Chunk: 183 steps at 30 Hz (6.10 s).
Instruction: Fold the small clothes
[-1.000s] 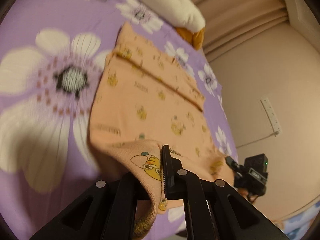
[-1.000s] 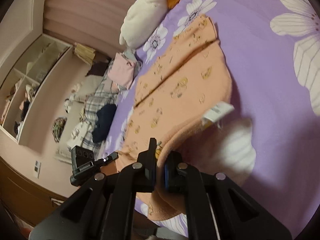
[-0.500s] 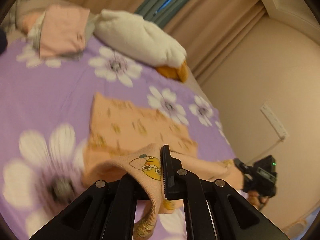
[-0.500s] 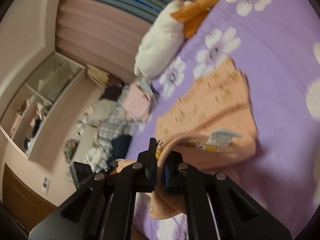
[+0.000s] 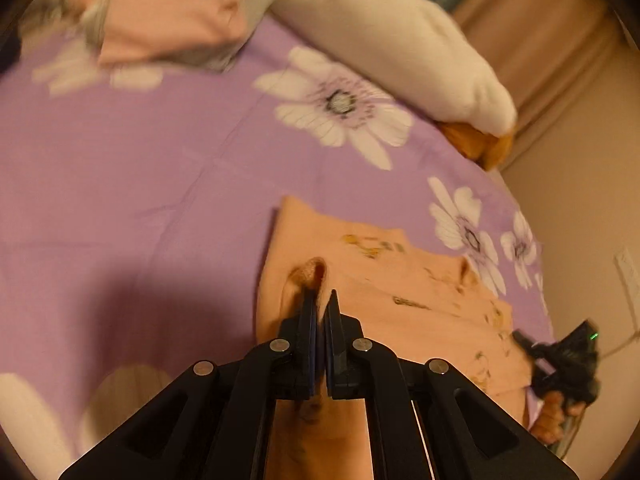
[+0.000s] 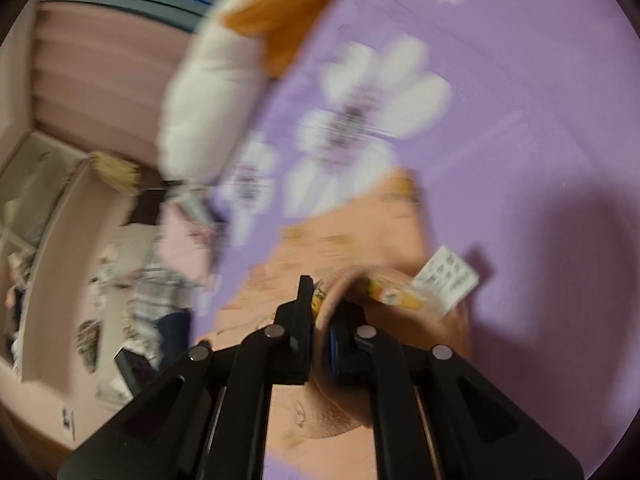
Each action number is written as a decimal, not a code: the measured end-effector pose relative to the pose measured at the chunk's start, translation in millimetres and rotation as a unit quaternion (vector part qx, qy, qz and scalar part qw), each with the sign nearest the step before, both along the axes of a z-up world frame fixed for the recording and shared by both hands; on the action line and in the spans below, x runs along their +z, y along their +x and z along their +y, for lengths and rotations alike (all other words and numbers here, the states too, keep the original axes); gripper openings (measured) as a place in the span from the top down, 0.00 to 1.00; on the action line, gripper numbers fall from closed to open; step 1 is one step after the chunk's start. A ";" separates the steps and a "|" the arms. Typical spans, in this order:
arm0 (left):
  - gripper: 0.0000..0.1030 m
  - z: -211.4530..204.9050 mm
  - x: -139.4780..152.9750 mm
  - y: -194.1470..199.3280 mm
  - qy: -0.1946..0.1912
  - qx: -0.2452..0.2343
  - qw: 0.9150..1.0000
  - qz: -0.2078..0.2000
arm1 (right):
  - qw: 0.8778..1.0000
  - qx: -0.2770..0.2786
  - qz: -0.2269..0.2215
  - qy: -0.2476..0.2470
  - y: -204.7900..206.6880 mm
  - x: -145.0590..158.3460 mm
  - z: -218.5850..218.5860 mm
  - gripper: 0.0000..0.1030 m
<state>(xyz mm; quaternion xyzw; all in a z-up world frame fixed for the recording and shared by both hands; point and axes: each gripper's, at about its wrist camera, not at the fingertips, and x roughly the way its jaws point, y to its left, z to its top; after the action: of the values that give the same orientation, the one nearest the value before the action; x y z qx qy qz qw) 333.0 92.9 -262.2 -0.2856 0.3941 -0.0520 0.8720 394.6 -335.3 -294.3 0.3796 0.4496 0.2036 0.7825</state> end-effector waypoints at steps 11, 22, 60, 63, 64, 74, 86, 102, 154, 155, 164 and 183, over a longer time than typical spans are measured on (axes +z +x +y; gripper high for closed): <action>0.72 3.2 54.6 -31.6 0.056 0.022 0.998 -0.004 | 0.969 -0.061 -0.061 -0.233 -38.7 82.5 -13.7 0.62; 0.72 -66.7 54.8 -37.4 0.027 -0.165 0.985 0.053 | 0.951 0.155 0.001 -0.268 -58.1 73.3 46.9 0.78; 0.13 -54.9 -15.9 -69.0 -0.234 -0.094 0.961 0.115 | 0.986 -0.034 0.155 0.049 -125.2 1.6 28.0 0.35; 0.13 -63.3 -12.0 -53.1 -0.192 -0.085 0.976 0.064 | 0.990 -0.072 0.108 0.055 -122.9 4.9 31.8 0.35; 0.13 -67.7 -14.7 -46.6 -0.179 -0.081 0.979 0.056 | 0.990 -0.078 0.101 0.061 -120.0 2.8 30.9 0.35; 0.82 -73.3 -22.7 -7.1 -0.053 0.071 0.995 0.046 | 0.995 -0.094 0.031 0.031 -79.7 -14.8 31.8 0.94; 0.90 -77.2 30.9 -103.7 -0.035 0.042 0.998 0.020 | 0.999 -0.032 -0.003 0.038 -146.7 33.3 17.5 0.91; 0.80 -52.7 -1.1 -194.7 -0.018 0.011 0.998 0.061 | 0.990 -0.003 -0.002 -0.138 -225.2 13.4 -16.0 0.85; 0.32 -66.0 4.9 -155.8 0.156 0.048 0.981 0.104 | 0.949 0.030 -0.059 -0.307 -166.0 21.6 90.2 0.34; 0.31 -66.1 4.6 -154.7 0.154 0.050 0.981 0.106 | 0.948 0.033 -0.063 -0.310 -164.8 21.2 93.9 0.27; 0.31 -59.5 4.3 -160.3 0.141 0.012 0.986 0.092 | 0.940 0.031 -0.072 -0.332 -160.9 19.8 101.7 0.18; 0.20 -62.4 -3.5 -167.6 0.148 0.017 0.989 0.011 | 0.920 0.041 -0.124 -0.369 -169.9 10.2 118.1 0.05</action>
<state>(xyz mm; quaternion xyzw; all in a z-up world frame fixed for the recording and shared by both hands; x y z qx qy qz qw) 165.4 30.5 -265.6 -0.1604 0.4021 0.0251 0.9011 224.7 -217.2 -284.1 0.0169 0.4076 0.1005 0.9074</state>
